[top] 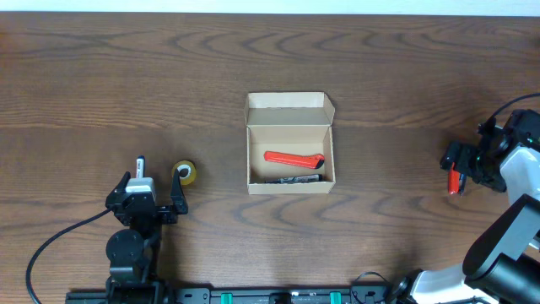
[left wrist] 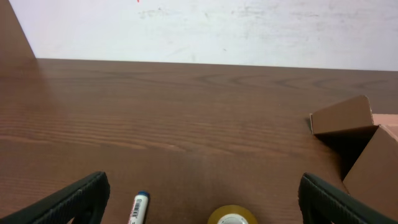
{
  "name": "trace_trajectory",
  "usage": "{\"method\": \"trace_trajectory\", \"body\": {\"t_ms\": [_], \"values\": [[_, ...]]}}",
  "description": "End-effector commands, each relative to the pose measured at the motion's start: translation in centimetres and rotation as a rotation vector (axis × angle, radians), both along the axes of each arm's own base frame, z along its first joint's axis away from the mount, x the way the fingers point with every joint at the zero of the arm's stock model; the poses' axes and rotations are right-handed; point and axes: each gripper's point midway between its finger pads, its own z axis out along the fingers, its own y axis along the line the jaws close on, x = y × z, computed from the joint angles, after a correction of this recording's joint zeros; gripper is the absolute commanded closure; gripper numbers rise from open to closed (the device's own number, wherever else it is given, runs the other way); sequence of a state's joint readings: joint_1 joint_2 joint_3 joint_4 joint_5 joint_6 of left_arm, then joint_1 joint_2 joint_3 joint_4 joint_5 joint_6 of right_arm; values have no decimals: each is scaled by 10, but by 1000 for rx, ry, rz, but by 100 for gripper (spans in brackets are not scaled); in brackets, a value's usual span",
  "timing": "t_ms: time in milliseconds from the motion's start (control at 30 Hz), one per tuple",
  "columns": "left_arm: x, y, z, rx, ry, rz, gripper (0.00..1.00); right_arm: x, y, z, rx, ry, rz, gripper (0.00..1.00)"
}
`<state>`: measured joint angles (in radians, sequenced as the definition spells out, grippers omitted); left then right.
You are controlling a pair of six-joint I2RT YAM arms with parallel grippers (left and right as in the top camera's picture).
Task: Pack container
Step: 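Move the right gripper over the red stapler, then close the right gripper on the red stapler and lift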
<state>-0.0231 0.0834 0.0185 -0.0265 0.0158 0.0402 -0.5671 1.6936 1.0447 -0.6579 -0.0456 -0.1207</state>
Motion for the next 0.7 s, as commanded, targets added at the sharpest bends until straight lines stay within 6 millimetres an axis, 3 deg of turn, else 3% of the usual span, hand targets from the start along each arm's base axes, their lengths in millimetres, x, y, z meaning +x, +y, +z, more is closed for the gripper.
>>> {"method": "trace_trajectory", "body": {"t_ms": [0,300,500,600,667], "values": [[-3,-1,-19,-12,63,-6,5,-2,3,-16,29,30,20,1],[-3,-3,-19,-18,63,-13,5,-6,5,-45,66,91,19,1],[-3,-3,-18,-25,63,-15,5,-6,5,-51,68,100,19,3],[-2,-4,-18,-26,62,-20,5,-6,4,-51,62,101,26,11],[-2,-4,-18,-26,62,-21,5,-6,4,-51,61,102,32,22]]}}
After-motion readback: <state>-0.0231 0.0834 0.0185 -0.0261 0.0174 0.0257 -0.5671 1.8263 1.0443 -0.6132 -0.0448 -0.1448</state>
